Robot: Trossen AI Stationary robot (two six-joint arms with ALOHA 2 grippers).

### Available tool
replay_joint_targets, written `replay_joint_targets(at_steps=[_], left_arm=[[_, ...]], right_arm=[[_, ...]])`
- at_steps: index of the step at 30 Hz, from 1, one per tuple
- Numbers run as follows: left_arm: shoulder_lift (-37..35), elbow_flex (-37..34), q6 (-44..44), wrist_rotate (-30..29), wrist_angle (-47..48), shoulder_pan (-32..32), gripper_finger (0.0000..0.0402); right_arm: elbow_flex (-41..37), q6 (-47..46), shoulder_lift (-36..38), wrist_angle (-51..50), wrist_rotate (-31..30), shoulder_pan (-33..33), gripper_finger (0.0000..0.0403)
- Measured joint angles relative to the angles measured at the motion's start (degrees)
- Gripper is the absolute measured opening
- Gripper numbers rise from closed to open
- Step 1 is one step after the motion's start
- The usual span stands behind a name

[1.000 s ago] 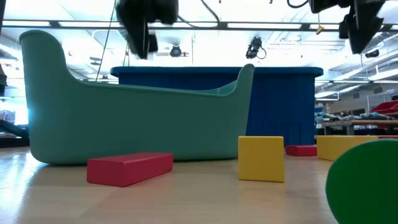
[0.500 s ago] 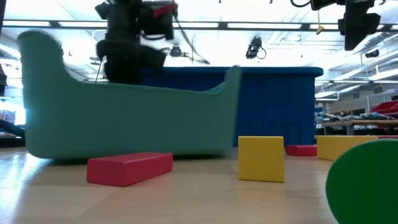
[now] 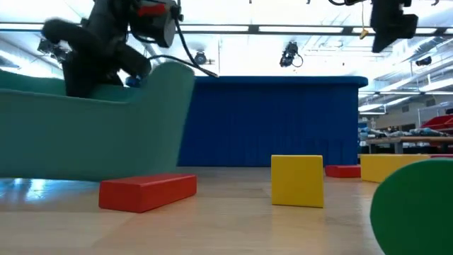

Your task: Sort Items/Unsort Items

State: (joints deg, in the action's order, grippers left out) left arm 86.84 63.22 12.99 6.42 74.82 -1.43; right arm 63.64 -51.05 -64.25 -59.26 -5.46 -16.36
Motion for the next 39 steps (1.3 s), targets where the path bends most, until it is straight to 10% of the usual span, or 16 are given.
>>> replay_joint_targets(at_steps=[18,34,39], left_arm=[[-1.3,25.7,-4.8,-1.8,9.9,-0.1,0.0161],[-10.7,26.7,-9.2,-3.7,-29.7,-0.4,0.0116],[-12.5,21.2,-10.9,7.5,-50.7,-2.3,0.0085]], right_arm=[[0.0,0.2,-0.4,4.2,-2.5,0.1,0.026],[-0.2,-10.4,-11.3,9.0,-9.2,-4.5,0.0241],[-0.2,-14.3,-14.6,13.7,-10.6,-4.6,0.024]])
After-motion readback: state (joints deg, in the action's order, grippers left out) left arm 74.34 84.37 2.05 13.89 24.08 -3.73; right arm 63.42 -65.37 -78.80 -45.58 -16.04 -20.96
